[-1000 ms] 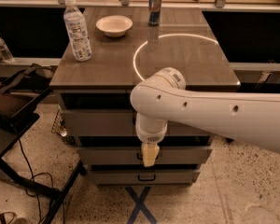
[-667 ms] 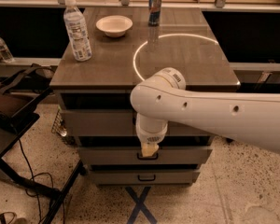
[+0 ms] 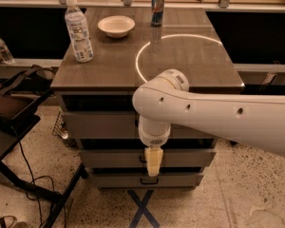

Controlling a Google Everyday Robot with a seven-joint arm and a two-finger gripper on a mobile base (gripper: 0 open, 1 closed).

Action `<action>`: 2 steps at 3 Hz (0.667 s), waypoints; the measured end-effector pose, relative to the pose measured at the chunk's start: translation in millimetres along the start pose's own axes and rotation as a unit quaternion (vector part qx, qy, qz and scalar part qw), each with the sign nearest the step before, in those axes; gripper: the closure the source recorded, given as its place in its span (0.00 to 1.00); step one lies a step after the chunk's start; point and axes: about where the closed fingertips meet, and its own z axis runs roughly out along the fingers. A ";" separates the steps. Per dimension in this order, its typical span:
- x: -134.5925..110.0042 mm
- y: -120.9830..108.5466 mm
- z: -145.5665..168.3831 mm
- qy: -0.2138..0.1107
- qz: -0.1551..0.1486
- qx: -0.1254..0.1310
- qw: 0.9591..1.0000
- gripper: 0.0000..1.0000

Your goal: Open top drawer

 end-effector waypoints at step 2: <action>3.1 -5.6 11.5 0.002 0.008 -0.005 1.000 0.03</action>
Offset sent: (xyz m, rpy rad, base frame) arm 0.0125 -0.0001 -0.0138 0.0049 0.0102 -0.0207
